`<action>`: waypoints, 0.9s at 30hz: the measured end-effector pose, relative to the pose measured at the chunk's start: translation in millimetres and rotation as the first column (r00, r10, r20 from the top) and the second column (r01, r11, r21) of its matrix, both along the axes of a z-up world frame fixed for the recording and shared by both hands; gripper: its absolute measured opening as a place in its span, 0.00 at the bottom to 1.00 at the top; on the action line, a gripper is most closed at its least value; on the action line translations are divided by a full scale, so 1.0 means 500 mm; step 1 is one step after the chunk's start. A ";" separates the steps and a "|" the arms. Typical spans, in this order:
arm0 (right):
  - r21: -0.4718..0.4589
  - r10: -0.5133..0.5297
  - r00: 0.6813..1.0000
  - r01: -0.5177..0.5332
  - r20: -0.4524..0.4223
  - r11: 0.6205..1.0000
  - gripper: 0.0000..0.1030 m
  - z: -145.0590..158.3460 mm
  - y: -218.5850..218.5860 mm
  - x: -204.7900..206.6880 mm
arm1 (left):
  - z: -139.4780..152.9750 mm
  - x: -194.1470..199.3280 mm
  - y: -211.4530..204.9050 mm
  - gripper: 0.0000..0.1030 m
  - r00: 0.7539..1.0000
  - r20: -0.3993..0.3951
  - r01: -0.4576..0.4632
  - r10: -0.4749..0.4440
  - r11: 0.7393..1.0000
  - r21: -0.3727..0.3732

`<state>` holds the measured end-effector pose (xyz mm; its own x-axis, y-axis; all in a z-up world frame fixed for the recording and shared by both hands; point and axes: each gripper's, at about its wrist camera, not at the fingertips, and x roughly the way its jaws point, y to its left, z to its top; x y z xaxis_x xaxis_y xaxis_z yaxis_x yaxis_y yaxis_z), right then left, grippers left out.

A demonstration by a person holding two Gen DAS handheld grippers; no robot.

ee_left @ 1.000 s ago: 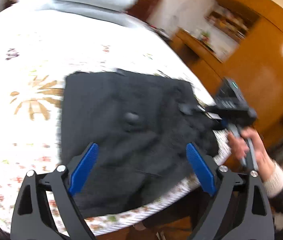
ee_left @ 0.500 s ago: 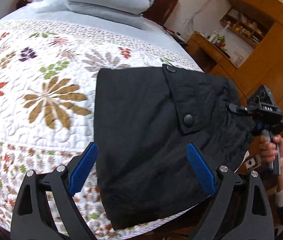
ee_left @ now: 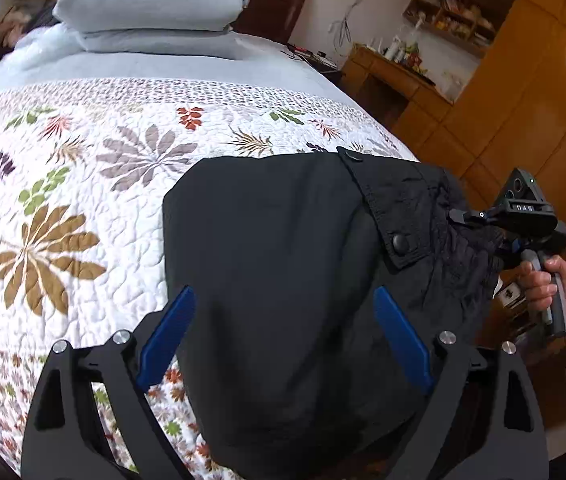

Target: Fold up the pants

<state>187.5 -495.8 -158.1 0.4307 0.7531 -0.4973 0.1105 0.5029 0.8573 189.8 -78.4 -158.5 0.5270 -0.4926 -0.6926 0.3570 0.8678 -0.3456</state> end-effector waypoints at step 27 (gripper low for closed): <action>-0.171 0.006 0.989 0.019 0.146 0.985 0.34 0.057 -0.062 -0.096 | -0.082 0.048 -0.047 0.93 0.998 -0.061 -0.016 0.025 0.989 0.148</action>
<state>139.3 -526.8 -129.5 0.5122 0.6594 -0.5504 -0.0051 0.6431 0.7657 213.7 -102.1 -199.6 0.4894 -0.3721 -0.7887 0.3207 0.9178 -0.2340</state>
